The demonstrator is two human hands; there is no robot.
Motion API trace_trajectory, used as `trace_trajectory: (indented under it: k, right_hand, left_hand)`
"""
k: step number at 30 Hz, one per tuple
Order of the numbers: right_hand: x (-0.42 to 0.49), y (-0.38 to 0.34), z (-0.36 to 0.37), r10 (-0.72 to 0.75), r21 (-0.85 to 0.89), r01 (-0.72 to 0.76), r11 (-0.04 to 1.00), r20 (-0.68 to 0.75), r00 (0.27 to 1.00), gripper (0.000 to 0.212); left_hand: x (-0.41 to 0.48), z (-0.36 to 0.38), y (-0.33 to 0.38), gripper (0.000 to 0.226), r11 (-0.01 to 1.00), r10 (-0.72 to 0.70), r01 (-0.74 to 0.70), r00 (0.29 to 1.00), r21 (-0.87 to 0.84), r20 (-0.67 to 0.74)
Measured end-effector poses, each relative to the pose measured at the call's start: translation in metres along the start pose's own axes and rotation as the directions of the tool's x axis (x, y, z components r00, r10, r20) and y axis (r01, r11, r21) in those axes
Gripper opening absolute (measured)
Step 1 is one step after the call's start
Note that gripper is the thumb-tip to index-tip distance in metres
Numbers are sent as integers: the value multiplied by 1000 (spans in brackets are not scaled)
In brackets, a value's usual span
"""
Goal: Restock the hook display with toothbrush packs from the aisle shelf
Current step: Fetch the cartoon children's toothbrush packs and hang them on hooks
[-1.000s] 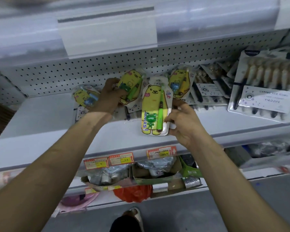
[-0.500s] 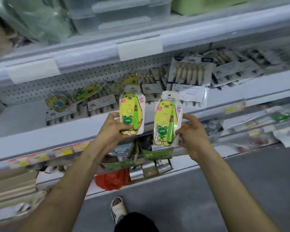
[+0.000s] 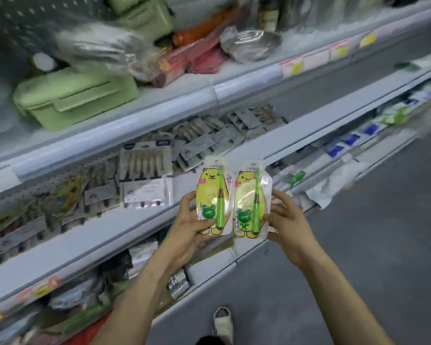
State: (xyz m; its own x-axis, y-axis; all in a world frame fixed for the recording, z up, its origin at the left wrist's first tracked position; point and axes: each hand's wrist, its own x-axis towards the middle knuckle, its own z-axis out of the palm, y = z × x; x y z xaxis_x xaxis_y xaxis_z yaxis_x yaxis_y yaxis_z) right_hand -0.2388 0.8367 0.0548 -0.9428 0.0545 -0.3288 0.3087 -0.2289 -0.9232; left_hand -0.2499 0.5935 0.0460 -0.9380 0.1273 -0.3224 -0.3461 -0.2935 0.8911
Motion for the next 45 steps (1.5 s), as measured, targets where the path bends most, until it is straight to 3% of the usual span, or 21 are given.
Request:
trace_trajectory:
  k: [9,12,18,22,33,38,42,45]
  right_hand:
    - [87,-74,-222,-57,90,93,992,-343,938,58]
    - [116,-108,-308,-47,89,103,991,-484,874,59]
    - [146,-182,-482,-88,95,205,974,-676,732,60]
    - [163,-215,-605,-102,81,255,964,-770,630,63]
    - [217,-333,-895,-101,43,264,964,-856,508,65]
    - [261,-388,-1007,-133,-14,308,951,-920,369,70]
    - [289,-435,-1080,-121,-52,359,932,-977,174,69]
    - [300,-471,-1127,-117,-74,397,915,-990,84,68]
  left_hand:
    - [183,232,-6,70,995,-83,65,963,76,256]
    - [250,335,-23,70,990,-121,89,931,105,344]
    - [339,552,-54,73,967,-240,145,802,211,547]
    - [388,688,-85,74,950,-297,153,706,271,643]
    - [483,1006,-150,72,930,-359,163,590,328,724]
    - [564,1152,-165,73,929,-356,96,490,356,796]
    - [620,1274,-167,72,920,-375,29,344,390,861]
    - [646,1362,-162,72,917,-392,21,226,398,892]
